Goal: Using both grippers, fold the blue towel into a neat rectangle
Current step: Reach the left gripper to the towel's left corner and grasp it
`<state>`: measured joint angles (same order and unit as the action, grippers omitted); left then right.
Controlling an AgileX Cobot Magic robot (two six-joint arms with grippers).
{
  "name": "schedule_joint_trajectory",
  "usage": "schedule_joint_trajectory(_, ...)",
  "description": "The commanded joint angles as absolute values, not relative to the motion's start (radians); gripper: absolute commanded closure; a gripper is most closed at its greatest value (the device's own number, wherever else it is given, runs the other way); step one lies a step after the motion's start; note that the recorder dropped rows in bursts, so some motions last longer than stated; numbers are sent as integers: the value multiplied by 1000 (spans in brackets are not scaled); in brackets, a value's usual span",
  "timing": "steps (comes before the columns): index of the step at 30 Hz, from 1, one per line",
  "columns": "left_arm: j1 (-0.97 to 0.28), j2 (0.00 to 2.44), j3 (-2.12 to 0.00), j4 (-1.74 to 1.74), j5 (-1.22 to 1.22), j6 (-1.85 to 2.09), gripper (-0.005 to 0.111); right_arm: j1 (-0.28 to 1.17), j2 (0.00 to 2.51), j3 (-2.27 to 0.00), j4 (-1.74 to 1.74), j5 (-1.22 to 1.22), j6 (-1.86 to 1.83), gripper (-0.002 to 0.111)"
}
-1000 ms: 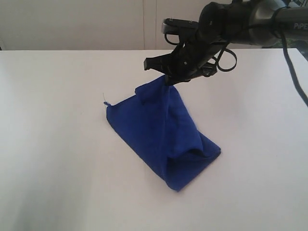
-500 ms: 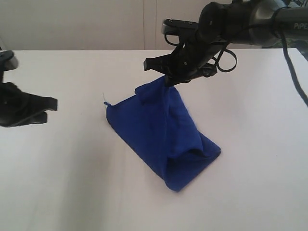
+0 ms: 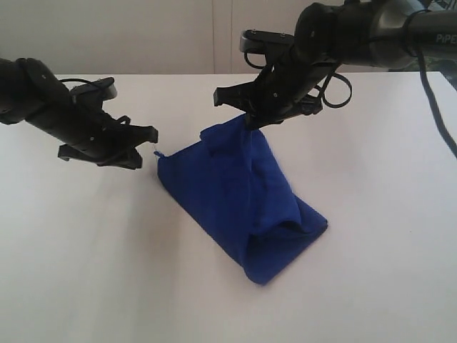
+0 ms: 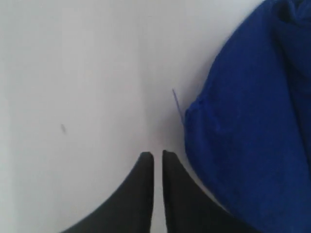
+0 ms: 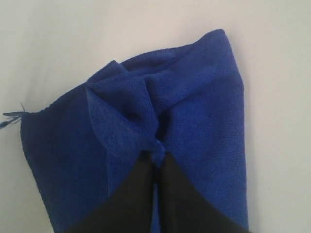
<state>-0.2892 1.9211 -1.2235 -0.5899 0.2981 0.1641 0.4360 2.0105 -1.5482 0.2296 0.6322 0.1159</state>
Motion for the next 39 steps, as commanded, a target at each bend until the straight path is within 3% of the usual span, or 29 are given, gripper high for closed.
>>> schedule_joint_trajectory(1,-293,1969,-1283,-737,370,250,70,427,2004,-1546,228,634,120,108)
schedule_joint_trajectory(5,-293,2006,-1294,-856,368,363,60,427,2004,-1546,228,632,120,108)
schedule_joint_trajectory(17,-293,2072,-1316,-911,332,440,62,427,2004,-1546,228,626,120,108)
schedule_joint_trajectory(20,-293,2072,-1316,-911,324,450,74,427,2004,-1546,228,626,120,108)
schedule_joint_trajectory(25,-293,2072,-1316,-911,317,450,107,427,2004,-1546,228,628,120,108)
schedule_joint_trajectory(39,-242,1970,-1316,-893,477,535,107,427,1938,-1546,218,683,185,108)
